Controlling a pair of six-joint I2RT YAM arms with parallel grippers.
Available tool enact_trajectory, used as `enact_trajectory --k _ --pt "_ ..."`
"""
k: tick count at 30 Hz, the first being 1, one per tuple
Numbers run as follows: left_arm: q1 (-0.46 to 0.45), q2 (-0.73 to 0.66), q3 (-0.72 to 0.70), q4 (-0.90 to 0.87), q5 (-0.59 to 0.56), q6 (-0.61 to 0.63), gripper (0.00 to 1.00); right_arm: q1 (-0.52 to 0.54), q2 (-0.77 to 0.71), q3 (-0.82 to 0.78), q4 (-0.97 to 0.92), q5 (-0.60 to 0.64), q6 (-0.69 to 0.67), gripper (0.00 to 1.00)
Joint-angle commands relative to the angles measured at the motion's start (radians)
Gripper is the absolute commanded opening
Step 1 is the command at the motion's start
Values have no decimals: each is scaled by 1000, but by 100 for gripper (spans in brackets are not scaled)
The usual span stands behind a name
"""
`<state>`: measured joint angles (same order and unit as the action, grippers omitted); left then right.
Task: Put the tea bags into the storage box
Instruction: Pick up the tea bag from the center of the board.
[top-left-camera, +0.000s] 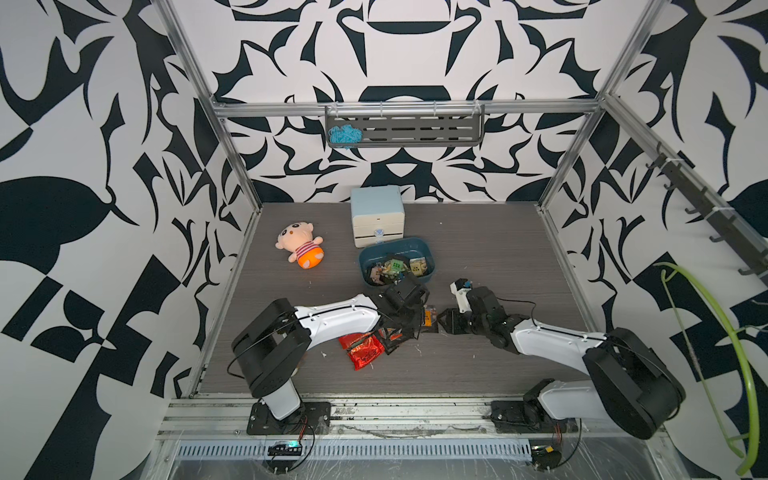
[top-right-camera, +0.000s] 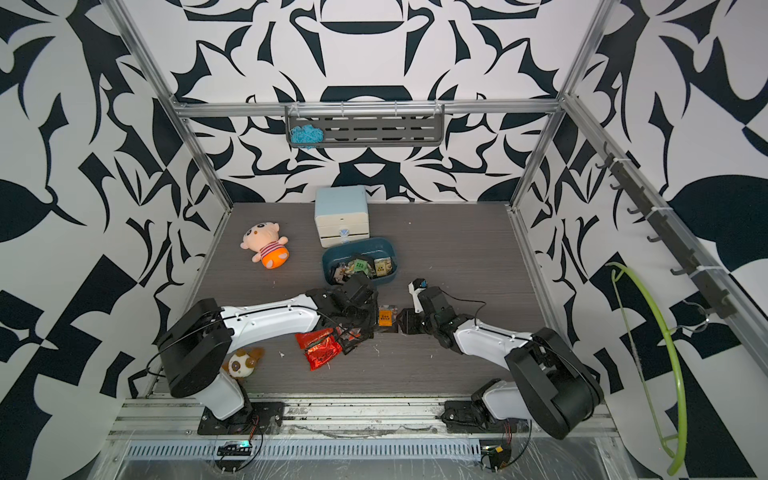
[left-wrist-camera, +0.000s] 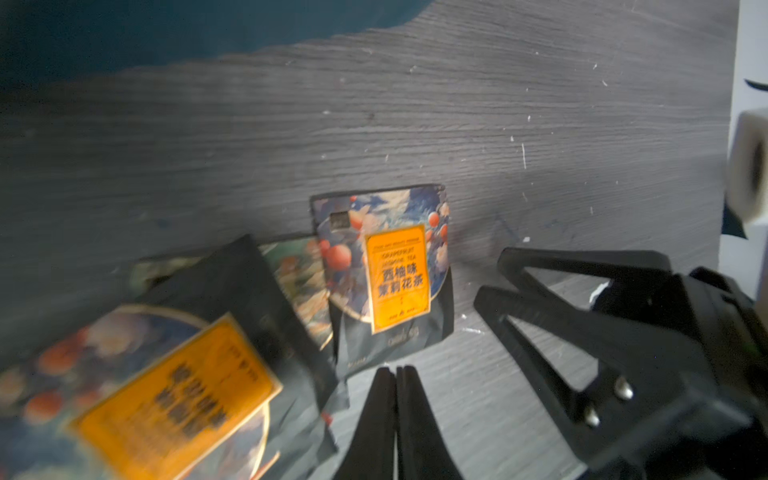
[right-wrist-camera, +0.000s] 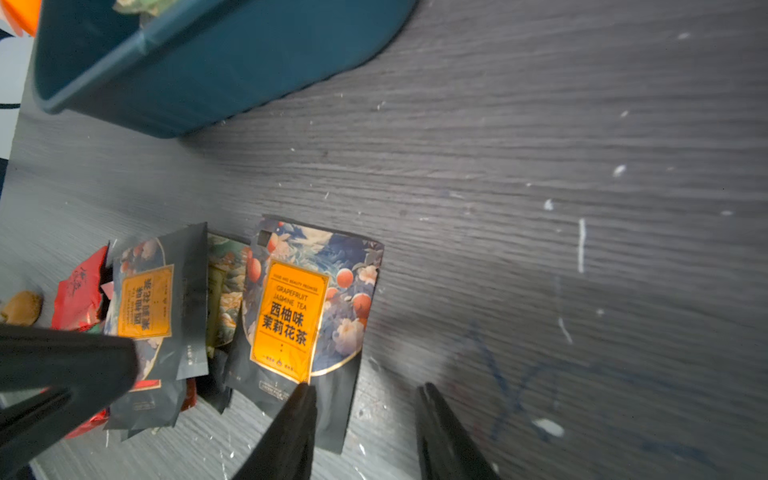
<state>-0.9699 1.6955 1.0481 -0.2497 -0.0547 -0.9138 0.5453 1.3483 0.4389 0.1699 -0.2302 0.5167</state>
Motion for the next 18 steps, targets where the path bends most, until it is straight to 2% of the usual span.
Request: enact_trajectory --k 1,9,18 --pt "10 56 47 -2 8 -3 0 7 11 46 23 -33 -7 43" --pt "40 153 60 37 50 -32 0 14 24 50 22 -32 -3 43" --pt "32 143 -1 53 37 -58 0 13 78 77 13 -43 9 43"
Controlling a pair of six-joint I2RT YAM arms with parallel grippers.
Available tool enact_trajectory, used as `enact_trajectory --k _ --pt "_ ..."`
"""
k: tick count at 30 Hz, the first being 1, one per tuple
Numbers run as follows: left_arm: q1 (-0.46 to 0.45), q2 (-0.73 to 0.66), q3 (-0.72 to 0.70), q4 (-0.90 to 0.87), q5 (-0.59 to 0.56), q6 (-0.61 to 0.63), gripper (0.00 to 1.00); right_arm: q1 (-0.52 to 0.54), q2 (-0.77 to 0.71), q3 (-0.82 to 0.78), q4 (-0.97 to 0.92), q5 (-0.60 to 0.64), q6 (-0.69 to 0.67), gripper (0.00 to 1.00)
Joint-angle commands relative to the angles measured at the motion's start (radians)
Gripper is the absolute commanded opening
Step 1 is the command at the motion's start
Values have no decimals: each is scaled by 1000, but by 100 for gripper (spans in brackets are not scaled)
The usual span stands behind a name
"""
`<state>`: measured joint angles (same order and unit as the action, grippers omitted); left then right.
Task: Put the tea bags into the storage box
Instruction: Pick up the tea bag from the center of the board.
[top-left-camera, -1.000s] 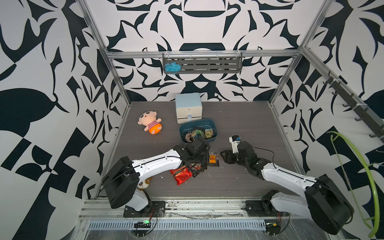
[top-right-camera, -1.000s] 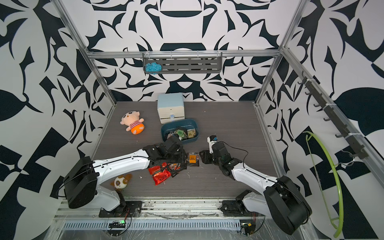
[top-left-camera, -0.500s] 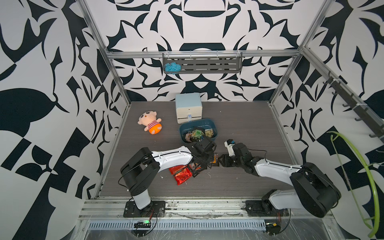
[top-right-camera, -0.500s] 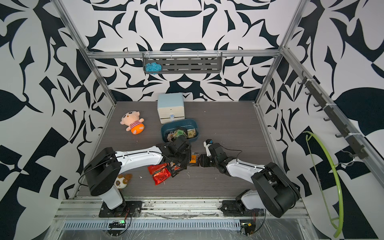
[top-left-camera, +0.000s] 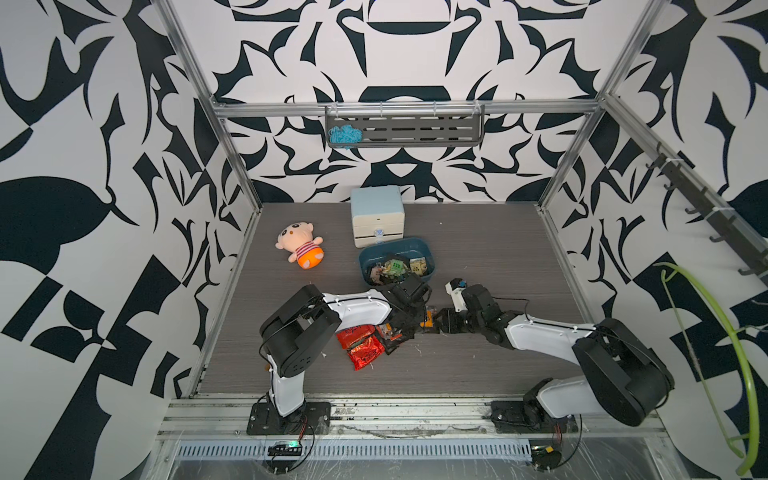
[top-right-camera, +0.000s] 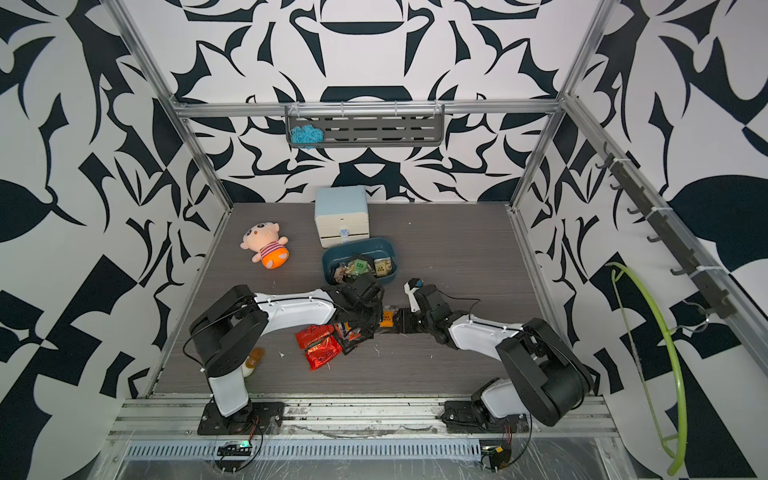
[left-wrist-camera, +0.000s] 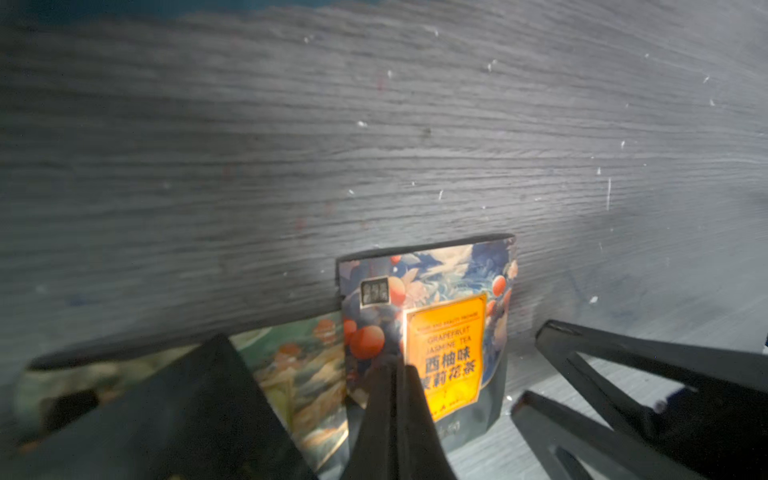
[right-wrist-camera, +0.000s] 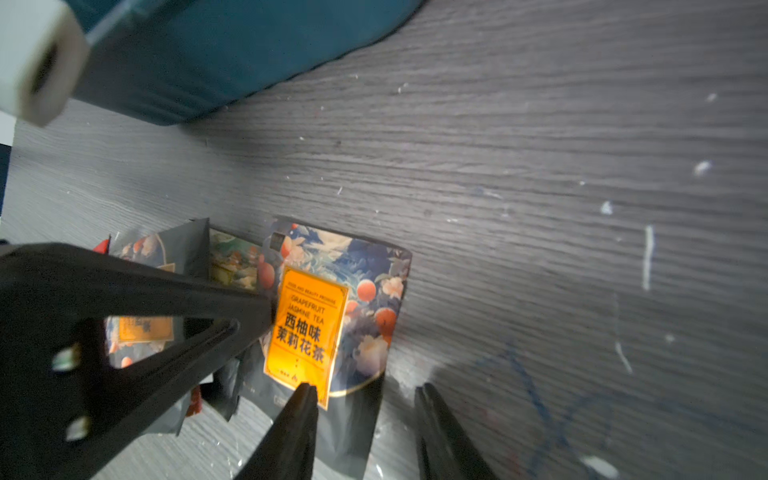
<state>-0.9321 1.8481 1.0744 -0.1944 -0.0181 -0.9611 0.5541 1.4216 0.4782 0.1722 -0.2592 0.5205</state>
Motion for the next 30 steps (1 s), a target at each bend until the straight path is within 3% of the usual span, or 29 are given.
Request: enact_trajectory --k 1,21,30 --pt "-8 -14 -32 -2 -7 -11 0 4 9 41 9 -15 7 43" --pt "-28 3 -37 5 -21 -28 0 22 104 94 -14 -40 7 37" --pt "-28 24 -25 38 18 -33 0 51 115 109 -29 -12 -8 30"
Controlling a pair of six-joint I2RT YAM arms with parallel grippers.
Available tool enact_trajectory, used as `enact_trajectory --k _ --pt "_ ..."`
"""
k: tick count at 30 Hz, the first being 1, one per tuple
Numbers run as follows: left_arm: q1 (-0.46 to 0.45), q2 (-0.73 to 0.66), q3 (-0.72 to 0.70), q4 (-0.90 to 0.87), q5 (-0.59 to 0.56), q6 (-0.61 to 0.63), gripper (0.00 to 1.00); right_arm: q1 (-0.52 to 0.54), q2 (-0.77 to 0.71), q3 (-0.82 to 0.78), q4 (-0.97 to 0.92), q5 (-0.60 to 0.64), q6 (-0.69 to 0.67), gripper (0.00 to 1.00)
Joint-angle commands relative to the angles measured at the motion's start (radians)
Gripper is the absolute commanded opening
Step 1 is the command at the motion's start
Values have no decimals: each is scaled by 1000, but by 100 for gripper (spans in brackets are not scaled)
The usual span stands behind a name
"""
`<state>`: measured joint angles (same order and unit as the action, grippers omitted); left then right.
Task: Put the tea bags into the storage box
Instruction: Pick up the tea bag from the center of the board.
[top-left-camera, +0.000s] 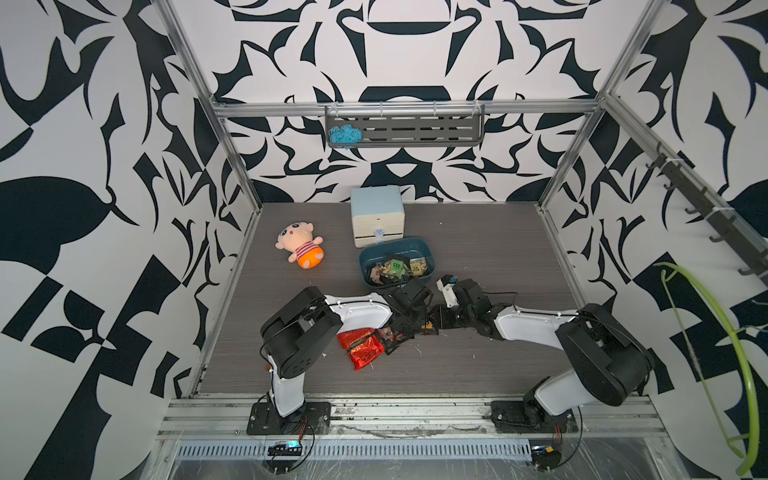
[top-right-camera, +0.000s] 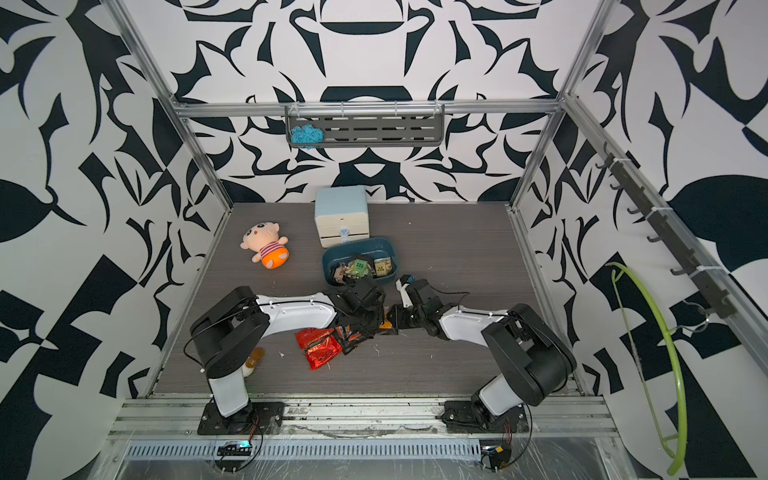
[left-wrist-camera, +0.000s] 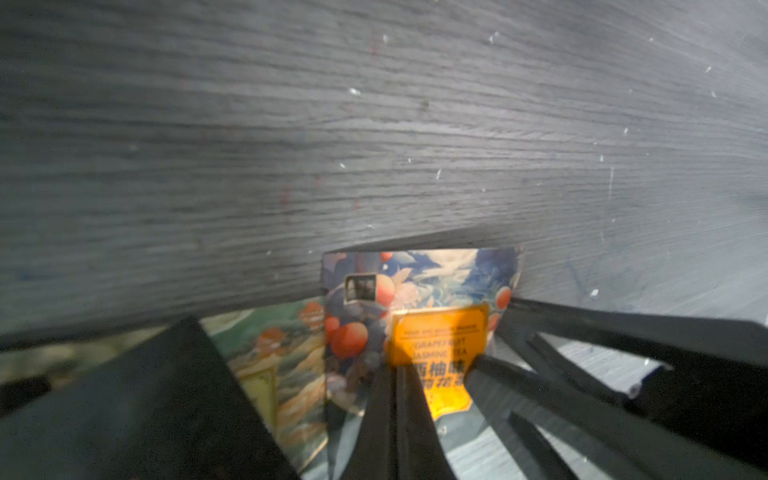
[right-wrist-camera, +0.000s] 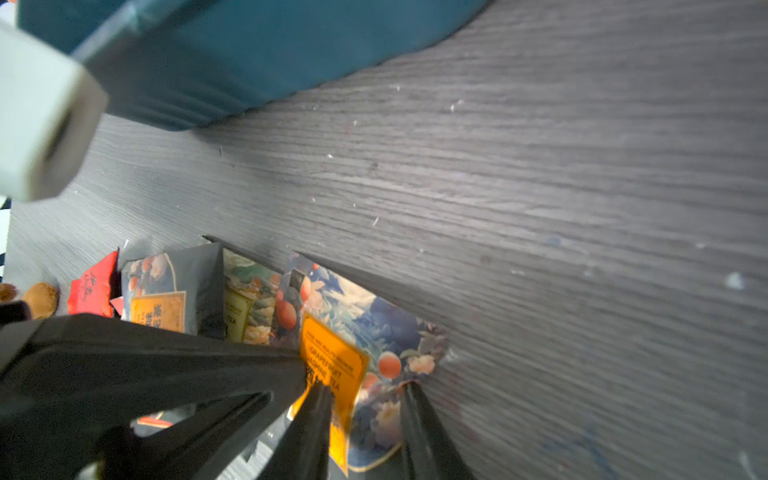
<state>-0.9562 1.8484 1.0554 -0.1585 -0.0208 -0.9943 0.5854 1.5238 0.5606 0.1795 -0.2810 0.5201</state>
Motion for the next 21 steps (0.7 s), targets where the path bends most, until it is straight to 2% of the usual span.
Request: enact_trajectory --k 1,4,9,14,18,21 --pt "-4 26 -4 2 22 3 0 23 16 31 -39 12 -9 28" --pt "-4 26 4 -3 22 8 0 30 24 41 -46 18 -14 20" --pt "-4 13 6 -4 23 16 0 34 22 46 -59 38 -21 0" --pt "-3 -51 42 -54 11 79 0 34 -25 31 -72 88 -30 0" --pt "4 -118 117 -169 6 149 0 35 -105 2 -87 172 -40 0" --pt "21 -196 121 -195 15 184 9 34 -197 -41 -91 245 -44 0"
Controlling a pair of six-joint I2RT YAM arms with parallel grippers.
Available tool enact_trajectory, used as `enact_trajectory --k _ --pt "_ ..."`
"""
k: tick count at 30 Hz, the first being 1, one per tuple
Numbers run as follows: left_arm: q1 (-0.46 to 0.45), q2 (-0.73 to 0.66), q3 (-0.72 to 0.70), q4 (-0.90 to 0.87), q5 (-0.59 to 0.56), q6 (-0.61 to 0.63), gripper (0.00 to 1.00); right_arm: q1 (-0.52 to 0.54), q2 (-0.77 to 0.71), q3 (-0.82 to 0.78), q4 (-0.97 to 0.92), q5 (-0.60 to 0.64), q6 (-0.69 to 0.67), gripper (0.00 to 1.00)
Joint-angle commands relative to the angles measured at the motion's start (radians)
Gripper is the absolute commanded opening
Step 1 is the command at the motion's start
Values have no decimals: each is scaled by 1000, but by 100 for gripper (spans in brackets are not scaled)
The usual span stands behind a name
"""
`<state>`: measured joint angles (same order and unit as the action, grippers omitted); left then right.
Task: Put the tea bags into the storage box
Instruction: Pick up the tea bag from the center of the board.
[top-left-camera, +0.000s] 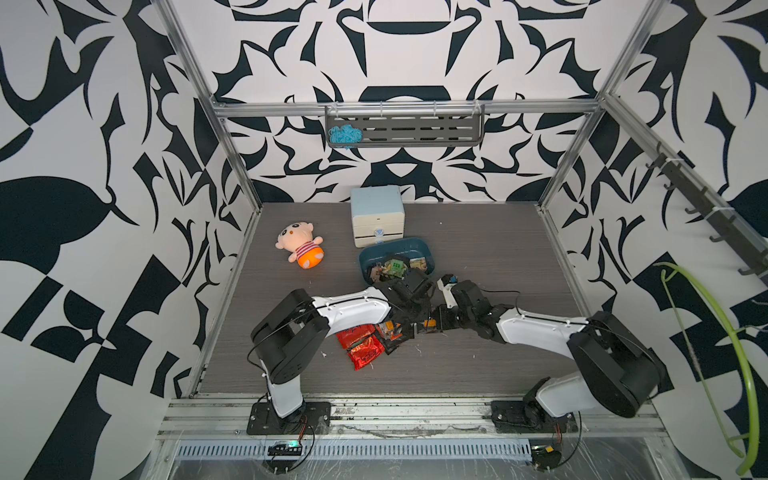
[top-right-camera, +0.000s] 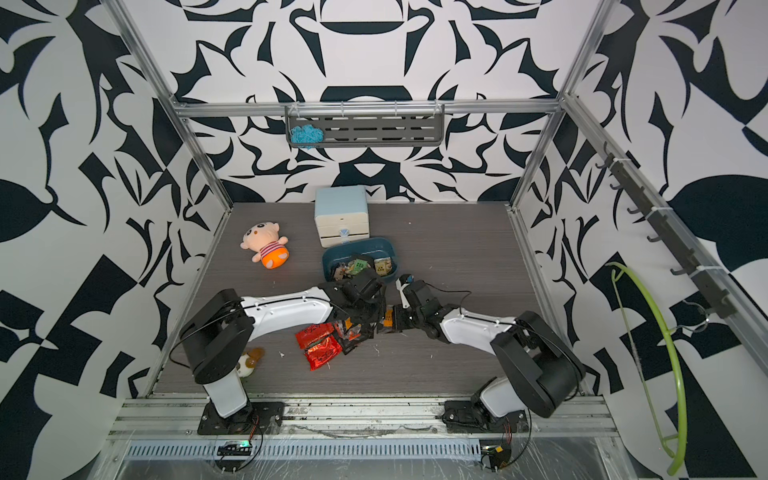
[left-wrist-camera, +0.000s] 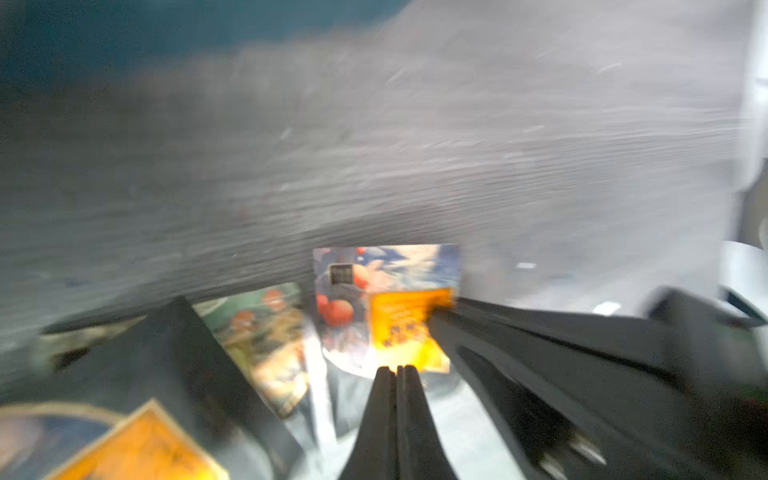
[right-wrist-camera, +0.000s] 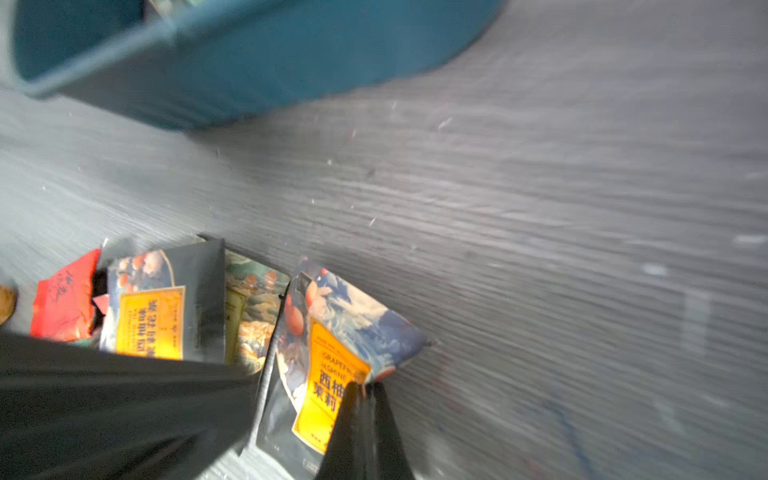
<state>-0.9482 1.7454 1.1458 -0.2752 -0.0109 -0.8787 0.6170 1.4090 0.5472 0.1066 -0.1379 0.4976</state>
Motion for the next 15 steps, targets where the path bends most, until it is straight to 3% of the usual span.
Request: enact_trajectory --k 1,4,8,12,15 --pt "16 -116 33 -84 5 81 11 3 -114 -40 -23 130 -25 0" --pt "34 -175 54 -137 38 142 23 3 -239 -79 -65 236 -21 0" --pt "111 -216 95 -259 158 228 26 2 -420 -75 -184 350 -2 0" --pt "188 -254 100 -332 153 317 30 4 -533 -5 -298 369 -4 0" --pt "220 -274 100 -345 137 373 33 3 -526 73 -355 360 -14 0"
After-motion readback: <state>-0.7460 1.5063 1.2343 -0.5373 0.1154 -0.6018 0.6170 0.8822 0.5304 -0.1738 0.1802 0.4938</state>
